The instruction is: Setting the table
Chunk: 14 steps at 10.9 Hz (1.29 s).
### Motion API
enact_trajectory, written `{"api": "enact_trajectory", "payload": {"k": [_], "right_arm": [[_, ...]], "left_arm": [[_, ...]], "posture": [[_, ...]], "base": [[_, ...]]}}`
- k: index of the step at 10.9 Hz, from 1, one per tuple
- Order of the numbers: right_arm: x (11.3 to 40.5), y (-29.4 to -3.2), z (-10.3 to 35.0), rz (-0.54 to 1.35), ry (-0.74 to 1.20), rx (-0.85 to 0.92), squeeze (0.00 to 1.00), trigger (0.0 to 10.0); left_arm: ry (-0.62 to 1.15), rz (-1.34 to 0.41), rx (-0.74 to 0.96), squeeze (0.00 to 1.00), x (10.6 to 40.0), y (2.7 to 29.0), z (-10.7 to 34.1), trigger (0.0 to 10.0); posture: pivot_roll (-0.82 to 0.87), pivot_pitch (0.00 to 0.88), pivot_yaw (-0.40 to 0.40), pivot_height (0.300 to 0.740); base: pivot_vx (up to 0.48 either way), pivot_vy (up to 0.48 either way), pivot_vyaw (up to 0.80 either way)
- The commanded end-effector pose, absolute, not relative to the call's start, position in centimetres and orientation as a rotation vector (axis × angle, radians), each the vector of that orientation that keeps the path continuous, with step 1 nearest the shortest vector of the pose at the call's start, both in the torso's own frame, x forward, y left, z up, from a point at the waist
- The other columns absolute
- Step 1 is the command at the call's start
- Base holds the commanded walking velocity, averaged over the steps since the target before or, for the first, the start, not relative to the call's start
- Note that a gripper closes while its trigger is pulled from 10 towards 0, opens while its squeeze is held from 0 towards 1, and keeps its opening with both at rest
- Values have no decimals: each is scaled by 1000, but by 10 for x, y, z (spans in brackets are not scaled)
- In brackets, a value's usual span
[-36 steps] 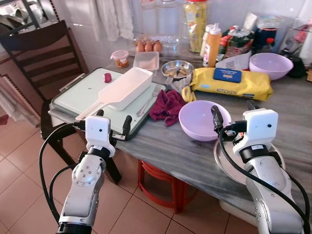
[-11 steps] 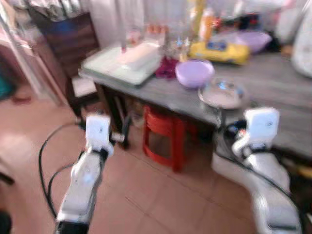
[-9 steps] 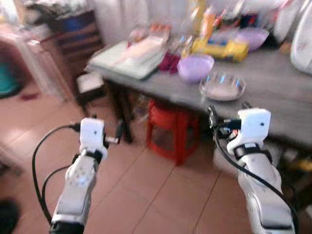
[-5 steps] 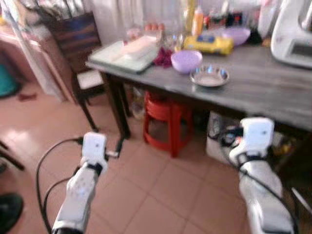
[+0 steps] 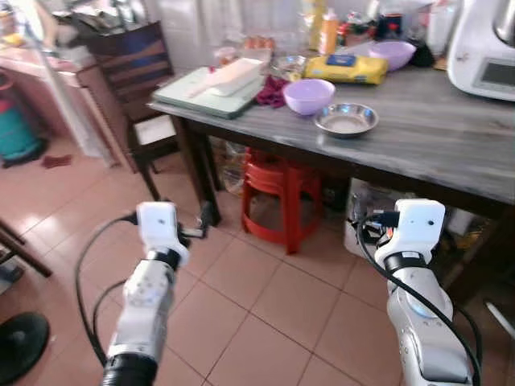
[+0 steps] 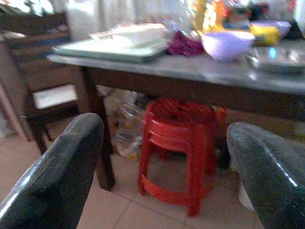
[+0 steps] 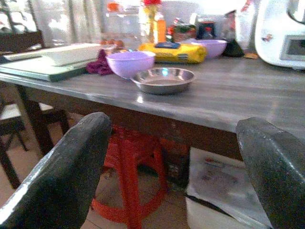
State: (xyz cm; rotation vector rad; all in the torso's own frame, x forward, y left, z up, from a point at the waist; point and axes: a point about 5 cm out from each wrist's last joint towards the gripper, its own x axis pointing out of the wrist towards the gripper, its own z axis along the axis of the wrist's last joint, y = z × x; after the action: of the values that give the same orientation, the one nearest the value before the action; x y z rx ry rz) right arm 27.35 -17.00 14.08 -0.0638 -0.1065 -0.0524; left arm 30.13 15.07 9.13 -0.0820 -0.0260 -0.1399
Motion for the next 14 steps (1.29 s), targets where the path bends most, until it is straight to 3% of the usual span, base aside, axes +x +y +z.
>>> {"api": "enact_trajectory", "payload": {"k": [1, 3, 5, 8, 12, 14], "right_arm": [[274, -165, 142, -28, -109, -54, 0, 10000], [271, -170, 138, -41, -102, -65, 0, 10000], [268, -169, 137, -63, -91, -58, 0, 10000], [268, -167, 139, -59, -97, -61, 0, 10000], [275, -169, 130, -62, -77, -25, 0, 10000], [283, -166, 135, -38, -95, -33, 0, 10000]], "left_arm": [[-39, -165, -65, 0, 300, 147, 94, 10000], [-28, -186, -82, 0, 298, 140, 92, 10000], [-10, -182, -59, 0, 302, 135, 91, 10000], [1, -222, -48, 0, 303, 118, 92, 10000], [-8, -203, -12, 0, 304, 119, 90, 10000], [-4, -143, -23, 0, 307, 122, 93, 10000]], "posture": [[-102, 39, 126, 740], [-119, 56, 132, 740], [-144, 75, 112, 740], [-165, 101, 121, 740], [-117, 12, 84, 740], [-125, 24, 86, 740]], "base": [[0, 0, -800], [0, 0, -800], [0, 0, 0], [0, 0, -800], [0, 0, -727], [0, 0, 0]]}}
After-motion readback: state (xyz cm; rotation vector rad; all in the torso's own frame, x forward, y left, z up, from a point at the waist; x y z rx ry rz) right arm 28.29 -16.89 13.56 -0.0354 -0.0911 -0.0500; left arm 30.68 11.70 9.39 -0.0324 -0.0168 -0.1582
